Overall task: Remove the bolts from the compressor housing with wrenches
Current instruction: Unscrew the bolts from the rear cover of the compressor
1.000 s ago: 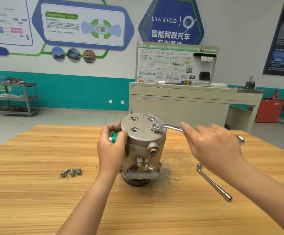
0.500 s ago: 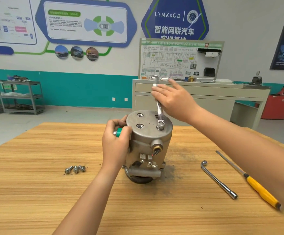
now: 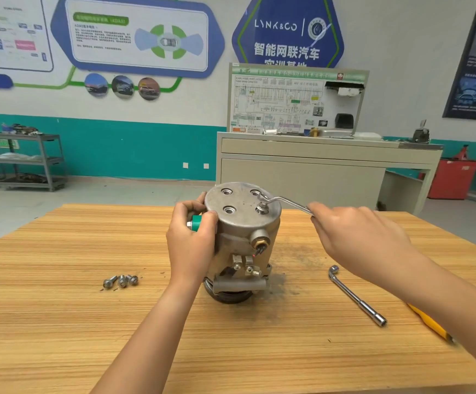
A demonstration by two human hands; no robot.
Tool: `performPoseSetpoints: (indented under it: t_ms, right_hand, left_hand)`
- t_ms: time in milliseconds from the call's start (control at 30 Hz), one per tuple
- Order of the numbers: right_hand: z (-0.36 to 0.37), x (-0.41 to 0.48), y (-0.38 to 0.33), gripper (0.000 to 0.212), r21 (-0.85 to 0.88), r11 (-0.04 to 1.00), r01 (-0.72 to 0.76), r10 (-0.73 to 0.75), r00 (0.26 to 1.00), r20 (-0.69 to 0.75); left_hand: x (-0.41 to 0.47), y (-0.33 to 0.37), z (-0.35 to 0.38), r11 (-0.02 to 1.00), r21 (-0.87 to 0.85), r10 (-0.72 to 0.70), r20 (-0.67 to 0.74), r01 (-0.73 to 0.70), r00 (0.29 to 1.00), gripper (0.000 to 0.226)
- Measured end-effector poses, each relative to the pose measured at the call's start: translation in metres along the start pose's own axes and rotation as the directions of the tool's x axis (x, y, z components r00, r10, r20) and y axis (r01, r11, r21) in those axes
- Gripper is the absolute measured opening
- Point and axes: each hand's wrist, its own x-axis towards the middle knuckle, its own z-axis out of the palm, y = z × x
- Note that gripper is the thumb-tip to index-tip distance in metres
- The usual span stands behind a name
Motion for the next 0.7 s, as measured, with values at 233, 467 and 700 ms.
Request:
performPoseSetpoints:
  t_ms: [233,467,700]
  right_hand:
    - [-0.023,0.000,-0.024,0.049,-0.243,0.968,0.056,-0.041,0.997,0.067]
    - [-0.010,-0.016,-0.036,0.062,-0.293,0.956,0.015,-0.024,0.999,-0.028]
    - [0.034,0.057,0.012,0.021,0.049,0.989,0.143,-0.107,0.893,-0.438]
  left_hand:
    - [-0.003,0.000,0.000,1.000,-0.015,0.010,0.012,-0.010,1.000,0.015]
    - [-0.004,0.001,0.004,0.999,-0.043,-0.003,0.008,0.003,1.000,0.015]
    - [0.008,-0.001,-0.008,0.997,-0.049,-0.056,0.091,0.060,0.994,0.012]
